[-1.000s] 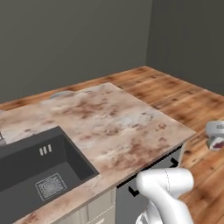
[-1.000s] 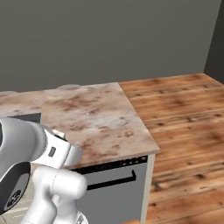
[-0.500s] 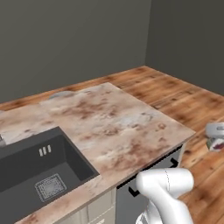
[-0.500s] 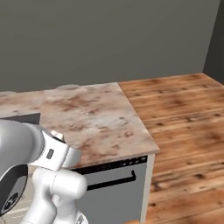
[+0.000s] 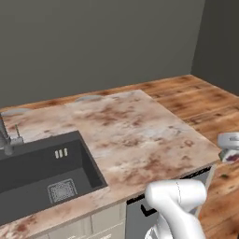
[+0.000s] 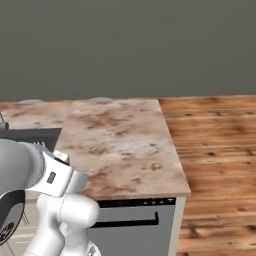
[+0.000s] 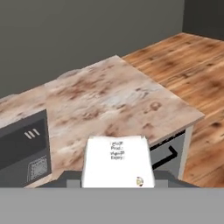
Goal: Move the drinks to the dining counter.
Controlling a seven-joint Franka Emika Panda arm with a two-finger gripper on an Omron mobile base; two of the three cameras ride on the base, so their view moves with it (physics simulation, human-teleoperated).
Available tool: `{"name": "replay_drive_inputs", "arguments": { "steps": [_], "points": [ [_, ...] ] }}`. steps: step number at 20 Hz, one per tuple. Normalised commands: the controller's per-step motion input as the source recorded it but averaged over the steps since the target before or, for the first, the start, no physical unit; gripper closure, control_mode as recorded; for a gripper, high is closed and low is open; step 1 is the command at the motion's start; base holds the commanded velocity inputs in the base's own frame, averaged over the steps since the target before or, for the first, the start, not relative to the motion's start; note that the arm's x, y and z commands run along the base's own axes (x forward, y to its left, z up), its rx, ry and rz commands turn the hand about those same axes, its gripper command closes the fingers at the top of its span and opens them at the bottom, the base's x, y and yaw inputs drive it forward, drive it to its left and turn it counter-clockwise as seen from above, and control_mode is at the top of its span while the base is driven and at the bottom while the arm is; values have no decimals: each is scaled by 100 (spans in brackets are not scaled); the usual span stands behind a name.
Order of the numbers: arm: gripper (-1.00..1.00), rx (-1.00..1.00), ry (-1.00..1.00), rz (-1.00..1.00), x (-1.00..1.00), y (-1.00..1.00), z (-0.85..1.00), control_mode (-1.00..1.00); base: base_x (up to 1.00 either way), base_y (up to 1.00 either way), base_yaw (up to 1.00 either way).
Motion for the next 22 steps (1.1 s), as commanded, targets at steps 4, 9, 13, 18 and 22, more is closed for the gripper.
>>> {"name": "replay_drive_inputs", "arguments": {
  "steps": [4, 9, 13, 18, 22],
  "points": [
    [100, 0, 0, 0, 0, 0, 0, 100, 83, 0, 34],
    [100, -9, 16, 7, 58, 18, 5, -100, 16, 0, 6],
    [100, -21, 24, -2, 65, 54, 0, -100, 0, 0, 0],
    [100, -13, 11, -6, 54, 32, 0, -100, 0, 0, 0],
    [100, -1, 0, 0, 32, 11, -16, -100, 0, 0, 0]
  ]
}}
